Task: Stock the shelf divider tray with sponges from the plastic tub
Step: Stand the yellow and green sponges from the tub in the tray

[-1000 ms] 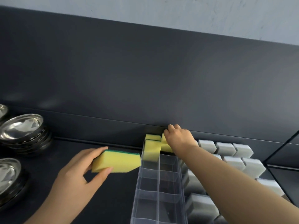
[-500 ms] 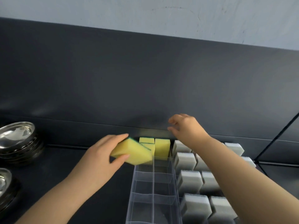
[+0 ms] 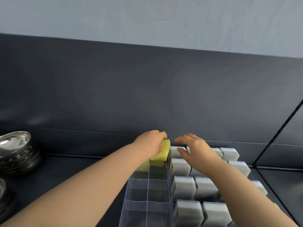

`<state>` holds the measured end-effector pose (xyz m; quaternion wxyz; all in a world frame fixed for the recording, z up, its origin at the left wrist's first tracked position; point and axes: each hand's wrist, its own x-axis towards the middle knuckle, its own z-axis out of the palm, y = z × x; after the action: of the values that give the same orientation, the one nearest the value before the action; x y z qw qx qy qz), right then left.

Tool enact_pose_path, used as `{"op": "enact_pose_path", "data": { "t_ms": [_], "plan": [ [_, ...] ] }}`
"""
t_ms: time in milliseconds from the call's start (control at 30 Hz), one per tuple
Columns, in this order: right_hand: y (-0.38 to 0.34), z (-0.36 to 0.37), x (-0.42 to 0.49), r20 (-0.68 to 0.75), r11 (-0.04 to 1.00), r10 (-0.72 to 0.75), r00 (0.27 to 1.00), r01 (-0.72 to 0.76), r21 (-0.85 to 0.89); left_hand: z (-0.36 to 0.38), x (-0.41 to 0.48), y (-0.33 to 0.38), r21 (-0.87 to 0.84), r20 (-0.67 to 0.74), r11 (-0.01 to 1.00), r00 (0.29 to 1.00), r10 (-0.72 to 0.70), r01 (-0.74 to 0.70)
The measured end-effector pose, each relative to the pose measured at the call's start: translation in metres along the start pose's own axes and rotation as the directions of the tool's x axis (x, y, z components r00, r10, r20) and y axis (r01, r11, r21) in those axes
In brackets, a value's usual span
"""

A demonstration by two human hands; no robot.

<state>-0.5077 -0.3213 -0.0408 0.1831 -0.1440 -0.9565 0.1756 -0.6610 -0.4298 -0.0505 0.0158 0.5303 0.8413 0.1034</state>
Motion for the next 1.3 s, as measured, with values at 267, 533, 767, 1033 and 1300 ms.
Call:
{"op": "enact_pose_path", "data": {
  "t_ms": [267,533,767,1033,1300],
  "plan": [
    [0.005,0.004,0.004,0.093,0.997,0.010,0.996,-0.003,-0.080,0.005,0.006,0.000,0.028,0.070,0.999,0.997,-0.027,0.025],
    [0.000,0.016,0.021,0.171,0.992,-0.009,0.985,0.030,-0.121,0.009,-0.002,-0.003,-0.049,0.042,0.997,0.997,-0.059,0.061],
    [-0.010,0.037,0.034,0.293,0.938,-0.047,0.955,0.143,-0.315,0.014,-0.008,-0.012,0.004,0.097,0.999,0.994,-0.042,0.042],
    [-0.021,0.051,0.039,0.425,0.791,-0.022,0.905,0.276,-0.546,0.029,-0.014,-0.024,0.075,0.047,0.997,0.999,-0.011,0.008],
    [-0.019,0.043,0.042,0.369,0.886,0.034,0.929,0.144,-0.441,0.033,-0.024,-0.041,0.069,-0.075,0.990,0.989,0.129,-0.123]
  ]
}}
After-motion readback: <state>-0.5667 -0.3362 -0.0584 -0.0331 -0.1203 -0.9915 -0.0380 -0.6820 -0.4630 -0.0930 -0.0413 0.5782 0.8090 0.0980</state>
